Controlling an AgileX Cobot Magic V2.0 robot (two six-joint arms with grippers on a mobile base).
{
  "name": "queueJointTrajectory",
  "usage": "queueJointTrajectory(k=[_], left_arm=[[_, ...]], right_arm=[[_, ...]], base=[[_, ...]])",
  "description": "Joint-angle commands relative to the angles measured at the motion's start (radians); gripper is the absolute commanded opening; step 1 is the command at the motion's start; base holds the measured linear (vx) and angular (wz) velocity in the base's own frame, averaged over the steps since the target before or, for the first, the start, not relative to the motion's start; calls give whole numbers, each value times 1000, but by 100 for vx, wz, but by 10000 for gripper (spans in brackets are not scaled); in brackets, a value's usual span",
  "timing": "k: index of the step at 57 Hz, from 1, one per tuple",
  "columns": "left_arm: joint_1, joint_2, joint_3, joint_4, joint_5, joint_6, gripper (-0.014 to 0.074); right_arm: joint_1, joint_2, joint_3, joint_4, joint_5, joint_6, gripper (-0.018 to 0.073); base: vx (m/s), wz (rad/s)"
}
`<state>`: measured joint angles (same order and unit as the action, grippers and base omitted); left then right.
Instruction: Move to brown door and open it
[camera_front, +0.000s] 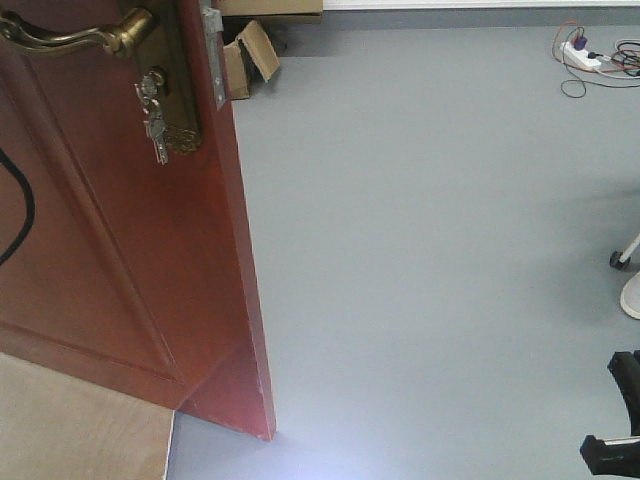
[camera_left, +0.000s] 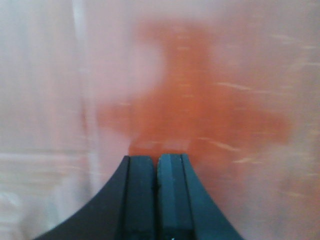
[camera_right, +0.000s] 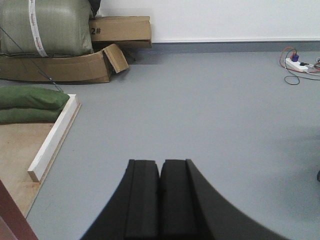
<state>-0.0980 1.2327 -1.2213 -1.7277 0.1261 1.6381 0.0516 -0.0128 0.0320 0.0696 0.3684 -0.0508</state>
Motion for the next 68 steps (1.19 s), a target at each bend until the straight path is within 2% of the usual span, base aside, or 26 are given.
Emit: queueJointTrajectory(k=[1,68], left_arm=[[-10,-22,-37,-46,17,-5,67],[-10,-22,-37,-46,17,-5,67]], right_arm=[[2,-6,4,-3,-78,-6,0],[2,-6,4,-3,-78,-6,0]], base=[[19,0],[18,1]])
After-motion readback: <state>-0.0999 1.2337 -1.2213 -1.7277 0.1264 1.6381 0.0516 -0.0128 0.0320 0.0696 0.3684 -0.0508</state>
